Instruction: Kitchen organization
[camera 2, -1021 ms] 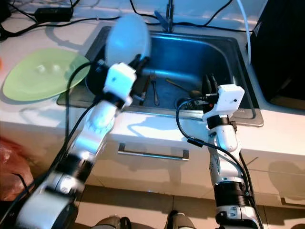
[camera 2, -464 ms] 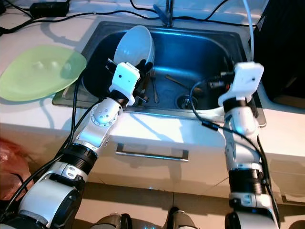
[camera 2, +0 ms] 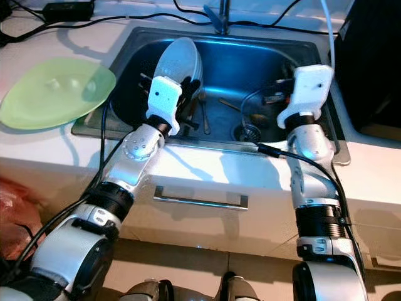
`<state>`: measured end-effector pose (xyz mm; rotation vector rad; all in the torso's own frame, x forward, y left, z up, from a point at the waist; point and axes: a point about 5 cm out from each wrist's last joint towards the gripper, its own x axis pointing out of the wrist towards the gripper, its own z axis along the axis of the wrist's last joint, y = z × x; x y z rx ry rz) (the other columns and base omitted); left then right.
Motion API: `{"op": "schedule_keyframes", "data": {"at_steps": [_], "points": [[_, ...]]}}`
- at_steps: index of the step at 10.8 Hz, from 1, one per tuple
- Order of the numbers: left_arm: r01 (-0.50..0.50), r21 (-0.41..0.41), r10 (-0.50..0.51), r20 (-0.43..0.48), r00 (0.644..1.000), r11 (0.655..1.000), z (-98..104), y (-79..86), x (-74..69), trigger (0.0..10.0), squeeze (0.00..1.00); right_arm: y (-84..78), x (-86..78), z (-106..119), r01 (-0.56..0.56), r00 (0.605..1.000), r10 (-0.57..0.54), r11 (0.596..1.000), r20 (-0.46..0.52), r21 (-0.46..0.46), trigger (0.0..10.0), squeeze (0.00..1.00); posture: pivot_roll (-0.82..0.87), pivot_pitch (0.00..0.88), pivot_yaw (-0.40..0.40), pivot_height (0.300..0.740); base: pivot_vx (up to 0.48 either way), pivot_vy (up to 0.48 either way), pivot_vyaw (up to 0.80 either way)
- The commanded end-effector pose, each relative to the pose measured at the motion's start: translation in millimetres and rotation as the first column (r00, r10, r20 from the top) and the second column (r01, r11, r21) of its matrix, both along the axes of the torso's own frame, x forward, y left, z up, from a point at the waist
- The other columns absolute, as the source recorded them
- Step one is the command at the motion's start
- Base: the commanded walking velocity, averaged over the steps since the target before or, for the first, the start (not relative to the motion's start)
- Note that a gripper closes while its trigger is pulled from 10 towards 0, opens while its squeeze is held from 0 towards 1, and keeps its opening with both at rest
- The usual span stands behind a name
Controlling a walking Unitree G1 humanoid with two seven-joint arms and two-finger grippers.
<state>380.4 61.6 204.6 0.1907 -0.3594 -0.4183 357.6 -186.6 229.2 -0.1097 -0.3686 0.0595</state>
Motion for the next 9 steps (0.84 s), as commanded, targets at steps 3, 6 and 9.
{"op": "schedule_keyframes", "data": {"at_steps": [3,6,9], "points": [[-0.014,-0.06,0.014,0.008,1.0,0.998,11.1,-2.2,3.9,10.0,1.0,2.6,0.4,-4.1,-0.006,1.0,0.006,1.0,-0.03,0.004,10.0,0.0,0.0,0.144,-0.001,0.74,0.0,0.0,0.0],[-0.033,-0.069,0.034,0.014,0.999,0.997,12.7,-1.2,5.0,10.0,1.0,3.9,-0.6,-8.8,-0.013,0.999,0.013,1.0,-0.047,0.004,10.0,0.0,0.0,0.144,-0.002,0.74,0.0,0.0,0.0],[-0.09,-0.036,0.091,0.048,0.995,0.995,16.0,3.6,5.8,10.0,0.0,1.5,-1.6,-12.2,-0.006,0.998,0.006,1.0,-0.06,0.004,10.0,0.0,0.0,0.158,-0.005,0.74,0.0,0.0,0.0]]}}
